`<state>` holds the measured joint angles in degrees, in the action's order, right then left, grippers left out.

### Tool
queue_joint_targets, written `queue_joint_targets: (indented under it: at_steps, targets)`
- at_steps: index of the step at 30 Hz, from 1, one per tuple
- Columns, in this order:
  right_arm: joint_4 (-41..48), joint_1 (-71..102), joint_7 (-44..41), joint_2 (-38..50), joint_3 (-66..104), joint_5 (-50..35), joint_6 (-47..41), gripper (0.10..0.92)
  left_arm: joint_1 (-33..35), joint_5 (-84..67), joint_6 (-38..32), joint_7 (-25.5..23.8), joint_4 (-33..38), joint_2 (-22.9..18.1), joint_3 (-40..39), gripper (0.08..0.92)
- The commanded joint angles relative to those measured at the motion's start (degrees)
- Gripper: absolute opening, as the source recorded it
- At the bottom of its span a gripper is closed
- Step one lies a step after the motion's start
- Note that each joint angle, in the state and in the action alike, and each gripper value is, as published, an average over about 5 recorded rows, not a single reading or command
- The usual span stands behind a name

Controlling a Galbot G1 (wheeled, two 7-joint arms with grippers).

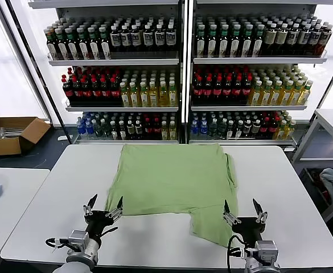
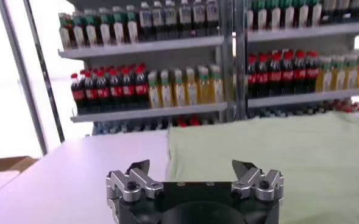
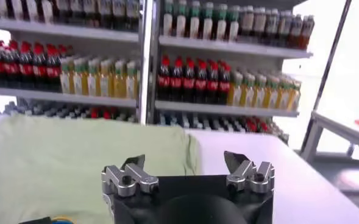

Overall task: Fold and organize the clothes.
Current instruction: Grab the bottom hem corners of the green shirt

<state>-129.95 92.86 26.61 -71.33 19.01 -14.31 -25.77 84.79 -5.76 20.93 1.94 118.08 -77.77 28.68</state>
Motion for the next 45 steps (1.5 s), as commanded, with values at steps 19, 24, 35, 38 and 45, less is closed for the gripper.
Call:
queue_joint_targets:
  at_steps: [19,24,35,38,45]
  targets:
    - [4.1,1.1,2.2,-3.8,-2.3,-1.3,-1.1,0.823,-2.8,-3.4,3.0,-0.4,-5.2,1.7,-0.4,0.823]
    - [5.4,0.6,1.7,-4.4,-2.9,-1.2,-0.5,0.823,-3.2,-3.6,2.9,-0.4,-6.2,1.7,-0.5,0.823]
    - [7.4,0.2,1.5,-4.8,-3.2,-1.5,0.4,0.823,-3.5,-3.7,2.9,-0.4,-7.2,1.6,-1.0,0.823]
    - [7.5,0.3,1.5,-5.0,-3.2,-1.7,0.5,0.823,-3.6,-3.7,2.9,-0.4,-7.4,1.7,-1.0,0.823]
    - [8.2,0.6,1.4,-4.9,-3.6,-1.8,0.7,0.811,-3.2,-3.9,3.2,-0.4,-7.5,1.8,-1.2,0.822]
